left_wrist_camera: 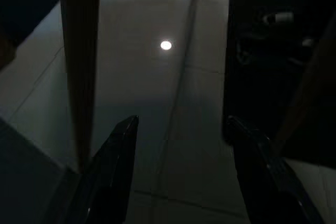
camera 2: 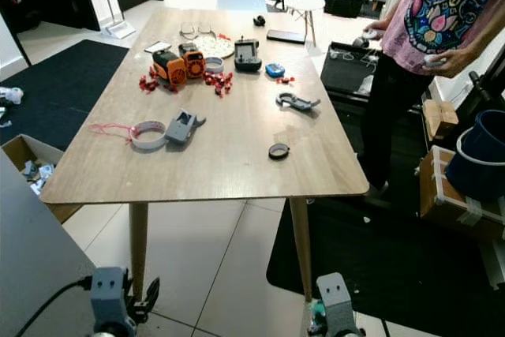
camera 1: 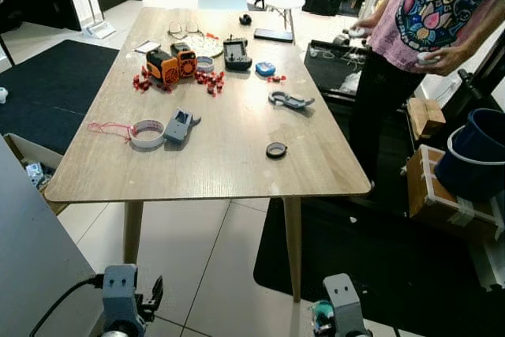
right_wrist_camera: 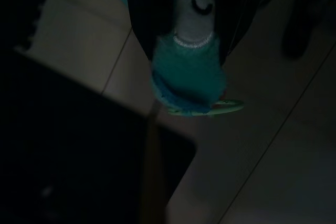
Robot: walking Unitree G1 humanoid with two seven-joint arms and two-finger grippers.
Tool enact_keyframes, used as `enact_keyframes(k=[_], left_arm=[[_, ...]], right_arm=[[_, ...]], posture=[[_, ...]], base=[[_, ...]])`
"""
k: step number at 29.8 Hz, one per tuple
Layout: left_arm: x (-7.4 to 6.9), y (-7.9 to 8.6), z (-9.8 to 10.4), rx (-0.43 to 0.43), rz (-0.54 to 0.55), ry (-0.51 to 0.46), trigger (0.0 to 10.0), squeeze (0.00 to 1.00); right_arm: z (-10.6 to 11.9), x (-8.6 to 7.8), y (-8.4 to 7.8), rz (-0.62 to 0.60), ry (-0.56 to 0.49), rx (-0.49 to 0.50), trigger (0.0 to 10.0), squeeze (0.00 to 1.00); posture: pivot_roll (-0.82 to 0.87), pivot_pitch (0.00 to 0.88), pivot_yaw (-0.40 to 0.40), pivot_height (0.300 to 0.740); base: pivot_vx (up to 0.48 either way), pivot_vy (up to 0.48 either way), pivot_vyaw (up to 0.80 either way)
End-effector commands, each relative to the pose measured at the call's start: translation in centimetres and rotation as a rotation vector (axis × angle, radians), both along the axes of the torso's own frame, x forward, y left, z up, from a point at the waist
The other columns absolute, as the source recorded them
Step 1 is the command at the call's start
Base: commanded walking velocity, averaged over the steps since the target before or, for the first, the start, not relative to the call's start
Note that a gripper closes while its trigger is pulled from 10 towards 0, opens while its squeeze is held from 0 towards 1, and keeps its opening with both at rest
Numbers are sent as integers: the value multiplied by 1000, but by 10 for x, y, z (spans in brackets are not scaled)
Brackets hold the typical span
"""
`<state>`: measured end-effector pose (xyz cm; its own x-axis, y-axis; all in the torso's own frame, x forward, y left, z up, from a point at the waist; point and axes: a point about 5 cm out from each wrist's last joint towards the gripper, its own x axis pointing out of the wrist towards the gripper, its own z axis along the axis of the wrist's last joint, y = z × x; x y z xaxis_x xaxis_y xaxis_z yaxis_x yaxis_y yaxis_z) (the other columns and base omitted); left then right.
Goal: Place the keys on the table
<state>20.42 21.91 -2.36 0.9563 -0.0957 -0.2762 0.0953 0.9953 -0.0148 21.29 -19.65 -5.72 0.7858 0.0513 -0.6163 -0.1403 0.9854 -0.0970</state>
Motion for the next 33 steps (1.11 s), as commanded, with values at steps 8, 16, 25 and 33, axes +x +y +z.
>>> enact_keyframes(k=[8, 16, 25, 33], left_arm=[[-12, 11, -8, 51, 2, 60, 10000, 0], [-14, -5, -17, 32, 1, 111, 10000, 0], [-6, -5, -17, 36, 13, 126, 10000, 0], [-7, -4, -18, 37, 36, 135, 10000, 0]], right_arm=[[39, 15, -75, -340, -254, -159, 10000, 0], [133, 76, -127, -518, -627, -111, 10000, 0], [221, 168, -37, -44, -731, 101, 10000, 0], [220, 180, 47, 264, -647, 230, 10000, 0]], posture=[[62, 48, -36, 740], [41, 44, -20, 740], [45, 35, -31, 740], [51, 31, -36, 740]], base=[[0, 0, 0], [0, 0, 0], [0, 0, 0], [0, 0, 0]])
